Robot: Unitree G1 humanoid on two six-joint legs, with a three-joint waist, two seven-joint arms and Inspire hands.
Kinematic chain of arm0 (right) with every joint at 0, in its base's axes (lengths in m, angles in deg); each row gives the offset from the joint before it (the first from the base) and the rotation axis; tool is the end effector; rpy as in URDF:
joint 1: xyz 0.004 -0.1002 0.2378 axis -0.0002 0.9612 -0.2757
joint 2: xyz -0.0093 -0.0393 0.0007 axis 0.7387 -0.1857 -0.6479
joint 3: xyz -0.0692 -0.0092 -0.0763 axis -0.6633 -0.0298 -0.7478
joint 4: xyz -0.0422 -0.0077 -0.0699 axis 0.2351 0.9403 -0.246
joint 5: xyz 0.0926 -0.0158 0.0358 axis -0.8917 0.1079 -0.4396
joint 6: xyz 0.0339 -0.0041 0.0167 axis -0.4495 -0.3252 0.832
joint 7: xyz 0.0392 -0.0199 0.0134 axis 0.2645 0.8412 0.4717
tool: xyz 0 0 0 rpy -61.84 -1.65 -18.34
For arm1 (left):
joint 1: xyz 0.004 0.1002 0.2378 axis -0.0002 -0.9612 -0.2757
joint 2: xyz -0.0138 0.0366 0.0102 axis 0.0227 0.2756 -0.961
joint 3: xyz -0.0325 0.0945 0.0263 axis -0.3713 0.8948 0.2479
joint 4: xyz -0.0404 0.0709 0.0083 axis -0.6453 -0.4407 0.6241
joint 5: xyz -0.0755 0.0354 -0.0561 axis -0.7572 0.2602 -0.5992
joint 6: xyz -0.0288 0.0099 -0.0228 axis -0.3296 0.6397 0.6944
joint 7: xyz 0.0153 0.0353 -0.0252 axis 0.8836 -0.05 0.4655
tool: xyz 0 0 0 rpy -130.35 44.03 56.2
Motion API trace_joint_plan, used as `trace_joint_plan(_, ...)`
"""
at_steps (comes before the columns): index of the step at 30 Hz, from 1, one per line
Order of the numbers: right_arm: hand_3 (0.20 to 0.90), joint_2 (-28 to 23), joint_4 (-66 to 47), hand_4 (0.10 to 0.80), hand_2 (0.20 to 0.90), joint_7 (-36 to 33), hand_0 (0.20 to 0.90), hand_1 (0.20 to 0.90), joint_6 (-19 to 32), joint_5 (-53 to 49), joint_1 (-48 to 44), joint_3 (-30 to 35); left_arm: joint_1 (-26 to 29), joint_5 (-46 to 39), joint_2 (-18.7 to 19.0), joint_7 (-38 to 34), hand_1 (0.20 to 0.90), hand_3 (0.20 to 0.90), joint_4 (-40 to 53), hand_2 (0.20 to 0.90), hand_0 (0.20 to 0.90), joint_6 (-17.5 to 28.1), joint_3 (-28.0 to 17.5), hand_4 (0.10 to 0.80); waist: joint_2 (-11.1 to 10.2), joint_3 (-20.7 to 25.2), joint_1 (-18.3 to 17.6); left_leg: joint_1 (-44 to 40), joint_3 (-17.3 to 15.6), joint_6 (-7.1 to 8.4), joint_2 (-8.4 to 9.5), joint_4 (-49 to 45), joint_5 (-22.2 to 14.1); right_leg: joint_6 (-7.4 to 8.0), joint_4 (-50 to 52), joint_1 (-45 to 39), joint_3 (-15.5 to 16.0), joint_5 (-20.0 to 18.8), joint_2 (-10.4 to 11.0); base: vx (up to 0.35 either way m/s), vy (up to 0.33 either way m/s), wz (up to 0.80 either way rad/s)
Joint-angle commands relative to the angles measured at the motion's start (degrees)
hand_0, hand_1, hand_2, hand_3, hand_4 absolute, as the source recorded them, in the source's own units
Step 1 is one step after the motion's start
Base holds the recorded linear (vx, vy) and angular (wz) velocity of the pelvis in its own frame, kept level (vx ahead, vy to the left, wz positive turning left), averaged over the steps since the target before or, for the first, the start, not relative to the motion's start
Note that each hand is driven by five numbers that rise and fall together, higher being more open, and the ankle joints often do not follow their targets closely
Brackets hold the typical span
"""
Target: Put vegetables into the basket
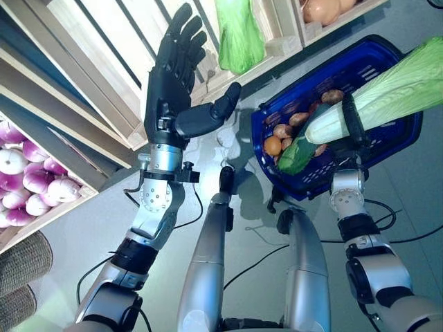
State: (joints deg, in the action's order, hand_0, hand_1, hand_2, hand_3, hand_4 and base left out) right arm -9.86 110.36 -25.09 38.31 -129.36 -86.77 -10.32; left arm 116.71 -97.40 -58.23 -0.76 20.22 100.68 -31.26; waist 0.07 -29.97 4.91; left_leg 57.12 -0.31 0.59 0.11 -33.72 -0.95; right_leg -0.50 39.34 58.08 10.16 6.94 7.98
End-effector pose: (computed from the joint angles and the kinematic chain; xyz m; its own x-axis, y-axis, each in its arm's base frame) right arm 0.3356 -0.1899 0.1228 0.9512 -0.3068 0.0340 0.1137 0.4506 0.8854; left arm 0.2647 0.1551 0.1660 0.7158 -0.0734 0.6945 0.1907 0.9772 -0.0933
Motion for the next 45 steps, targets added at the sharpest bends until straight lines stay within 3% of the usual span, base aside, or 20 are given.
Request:
trace_joint_plan(1, 0.3, -2.95, -4.11, 0.4, 0.3, 1.05, 0.3, 0.3, -2.42, 1.14, -2.97, -2.65, 4.36, 3.81, -1.71, -1.97, 0.9, 0.9, 5.79, 0.9, 0.9, 3.57, -1.98, 0.8, 5.43, 0.18, -0.24, 0.98, -1.14, -0.17, 2.81, 0.87, -1.0, 0.58, -3.13, -1.87, -0.53, -3.57, -1.46, 0.037, 0.028, -0.02)
trace_joint_plan(10, 0.3, -2.03, -1.28, 0.4, 0.3, 0.71, 0.3, 0.3, -9.05, -5.55, -2.69, -4.54, 3.58, 5.85, -1.84, -4.34, 0.9, 0.9, 5.29, 0.9, 0.9, 4.63, -2.02, 0.8, 5.88, 0.18, -0.34, 1.48, -1.34, 0.15, 2.89, 1.66, -0.71, 0.61, -3.95, -0.78, -0.5, -4.23, -1.91, 0.017, 0.028, 0.0)
trace_joint_plan(11, 0.578, -1.72, -1.02, 0.585, 0.578, 1.21, 0.578, 0.578, -10.11, -6.0, -2.56, -4.51, 3.61, 5.88, -1.98, -3.26, 0.9, 0.9, 5.65, 0.9, 0.9, 4.61, -2.18, 0.8, 5.99, 0.18, -0.26, 1.26, -1.35, 0.16, 3.0, 1.74, -0.71, 0.65, -4.02, -0.93, -0.48, -4.21, -1.92, 0.0, 0.0, 0.0)
trace_joint_plan(12, 0.9, -1.71, -0.2, 0.8, 0.9, 1.52, 0.9, 0.9, -11.79, -7.42, -2.51, -4.56, 3.82, 5.73, -1.7, -1.88, 0.9, 0.9, 6.02, 0.9, 0.9, 4.72, -1.95, 0.8, 6.16, 0.18, -0.17, 0.95, -1.46, 0.04, 2.95, 1.67, -0.83, 0.57, -3.54, -1.08, -0.4, -3.95, -1.88, 0.0, 0.0, 0.0)
trace_joint_plan(20, 0.9, -2.12, 3.05, 0.8, 0.9, -0.43, 0.9, 0.9, -11.82, -13.77, -3.23, -3.81, 4.76, 8.18, -0.73, -2.29, 0.9, 0.9, 7.31, 0.9, 0.9, 3.43, -1.42, 0.8, 6.5, 0.18, -0.05, -0.99, -1.97, -0.07, 2.99, 2.14, -0.85, 0.65, -3.81, -2.64, -0.08, -4.05, -1.93, 0.0, 0.0, 0.0)
trace_joint_plan(24, 0.9, -2.0, 4.08, 0.8, 0.9, -2.99, 0.9, 0.9, -9.96, -17.1, -3.7, -2.67, 5.9, 16.78, 1.58, -3.68, 0.9, 0.9, 7.89, 0.9, 0.9, 2.26, -1.61, 0.8, 6.84, 0.18, -0.07, -2.37, -2.08, -0.16, 2.91, 2.64, -0.88, 0.73, -4.09, -3.59, -0.13, -4.16, -2.04, 0.0, 0.0, 0.0)
trace_joint_plan(31, 0.9, -1.87, 2.23, 0.8, 0.9, -3.65, 0.9, 0.9, -6.39, -22.04, -2.6, -1.47, 9.36, 36.86, 10.49, -13.27, 0.9, 0.9, 5.6, 0.9, 0.9, -7.98, -1.72, 0.8, 7.51, 0.18, -0.86, -6.15, -2.86, 0.21, 2.47, 5.32, -0.14, 1.0, -6.54, -6.79, -0.56, -4.34, -2.39, 0.016, 0.024, -0.05)
trace_joint_plan(33, 0.9, -2.26, 0.68, 0.8, 0.9, -3.36, 0.9, 0.9, -6.03, -22.82, -0.04, -1.29, 10.9, 43.19, 15.63, -16.54, 0.9, 0.9, 5.51, 0.9, 0.9, -10.87, -2.79, 0.8, 7.54, 0.18, -1.4, -8.2, -3.6, 0.39, 2.14, 6.84, 0.19, 0.98, -8.35, -8.78, -0.77, -4.36, -2.52, 0.027, 0.045, -0.17)
trace_joint_plan(35, 0.9, -1.8, -1.22, 0.8, 0.9, -2.14, 0.9, 0.9, -6.48, -23.81, 2.76, -1.56, 11.55, 45.7, 18.94, -17.54, 0.9, 0.9, 5.44, 0.9, 0.9, -13.24, -3.59, 0.8, 7.28, 0.18, -1.78, -9.52, -3.86, 0.49, 2.01, 7.62, 0.32, 0.9, -9.43, -10.17, -0.87, -4.49, -2.69, 0.041, 0.017, -0.13)
trace_joint_plan(36, 0.9, -1.26, -3.21, 0.8, 0.9, -1.37, 0.9, 0.9, -6.65, -23.41, 5.12, -2.0, 11.58, 42.62, 20.81, -17.19, 0.9, 0.9, 5.19, 0.9, 0.9, -15.83, -4.34, 0.8, 6.97, 0.18, -2.12, -10.62, -4.07, 0.58, 1.89, 8.04, 0.33, 0.92, -10.01, -11.3, -0.96, -4.48, -2.85, 0.05, 0.011, -0.11)
trace_joint_plan(38, 0.9, -0.78, -5.7, 0.8, 0.9, -0.77, 0.9, 0.9, -7.19, -22.49, 8.05, -2.42, 11.25, 42.18, 22.17, -17.78, 0.9, 0.9, 4.72, 0.9, 0.9, -17.62, -5.41, 0.8, 6.55, 0.18, -2.55, -11.85, -4.41, 0.66, 1.65, 8.71, 0.31, 1.03, -10.94, -12.64, -0.98, -4.42, -2.97, 0.049, -0.002, -0.09)
trace_joint_plan(41, 0.9, 0.97, -13.16, 0.8, 0.9, 0.3, 0.9, 0.9, -7.08, -18.15, 15.71, -4.81, 9.97, 51.59, 24.84, -19.78, 0.9, 0.9, 3.93, 0.9, 0.9, -23.71, -6.48, 0.8, 5.48, 0.18, -3.91, -14.11, -5.09, 0.82, 1.35, 10.41, 0.65, 1.15, -13.31, -15.1, -1.29, -4.88, -3.56, 0.045, 0.002, -0.13)
trace_joint_plan(43, 0.9, 1.16, -16.1, 0.8, 0.9, 1.07, 0.9, 0.9, -7.92, -14.99, 19.52, -6.16, 10.07, 51.55, 26.67, -19.36, 0.9, 0.9, 3.26, 0.9, 0.9, -26.81, -6.53, 0.8, 5.03, 0.18, -4.69, -14.56, -5.39, 0.91, 1.2, 10.66, 0.68, 1.19, -13.65, -15.64, -1.41, -4.86, -3.79, 0.04, 0.024, -0.12)
trace_joint_plan(44, 0.9, 0.94, -18.0, 0.8, 0.9, 0.7, 0.9, 0.9, -8.99, -12.93, 22.73, -6.94, 10.59, 57.62, 28.09, -19.34, 0.9, 0.9, 1.81, 0.9, 0.9, -28.24, -5.98, 0.8, 4.63, 0.18, -5.52, -15.02, -6.28, 1.04, 0.8, 11.0, 0.69, 1.16, -13.83, -16.09, -1.12, -4.68, -3.79, 0.033, 0.027, -0.09)
trace_joint_plan(45, 0.9, 0.98, -18.17, 0.8, 0.9, 0.6, 0.9, 0.9, -9.0, -12.85, 22.89, -6.91, 10.63, 57.75, 28.02, -19.35, 0.9, 0.9, 1.77, 0.9, 0.9, -28.26, -5.86, 0.8, 4.6, 0.18, -5.47, -15.13, -6.3, 1.05, 0.81, 11.06, 0.71, 1.16, -13.85, -16.18, -1.14, -4.67, -3.78, 0.025, 0.015, -0.13)
